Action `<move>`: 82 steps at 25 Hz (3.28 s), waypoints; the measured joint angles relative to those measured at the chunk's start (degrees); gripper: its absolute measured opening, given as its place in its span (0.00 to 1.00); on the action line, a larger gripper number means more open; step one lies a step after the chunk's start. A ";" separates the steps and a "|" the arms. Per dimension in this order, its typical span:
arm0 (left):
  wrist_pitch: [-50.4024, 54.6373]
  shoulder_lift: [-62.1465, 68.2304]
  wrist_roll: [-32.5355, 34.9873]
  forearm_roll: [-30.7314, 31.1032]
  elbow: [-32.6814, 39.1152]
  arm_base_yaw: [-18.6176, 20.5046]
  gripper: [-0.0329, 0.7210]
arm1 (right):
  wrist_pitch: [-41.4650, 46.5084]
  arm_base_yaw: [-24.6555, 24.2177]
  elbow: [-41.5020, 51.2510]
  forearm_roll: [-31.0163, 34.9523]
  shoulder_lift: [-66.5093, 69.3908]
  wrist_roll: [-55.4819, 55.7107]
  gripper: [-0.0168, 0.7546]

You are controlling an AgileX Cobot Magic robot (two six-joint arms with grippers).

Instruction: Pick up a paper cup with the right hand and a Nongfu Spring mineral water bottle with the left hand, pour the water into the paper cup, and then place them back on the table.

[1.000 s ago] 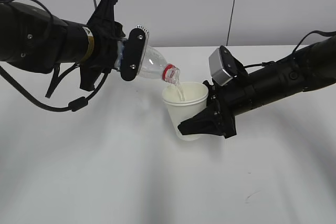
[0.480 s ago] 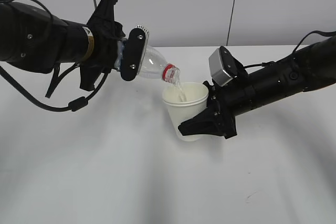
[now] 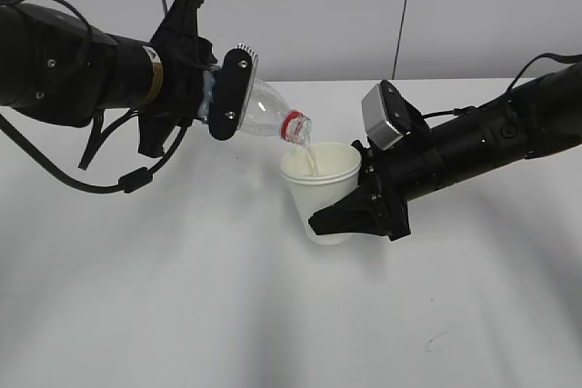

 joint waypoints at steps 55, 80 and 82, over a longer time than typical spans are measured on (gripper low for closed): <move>0.00 0.00 0.05 0.00 -0.07 -1.74 0.48 | 0.98 0.00 0.00 -0.37 0.00 0.00 0.64; -0.27 0.00 -22.49 -4.53 -0.07 -1.74 0.48 | 4.50 0.00 0.00 6.61 0.00 -5.94 0.64; -1.07 0.00 -25.51 -5.78 -0.07 -1.61 0.48 | 5.39 0.00 0.00 8.09 0.00 -6.72 0.64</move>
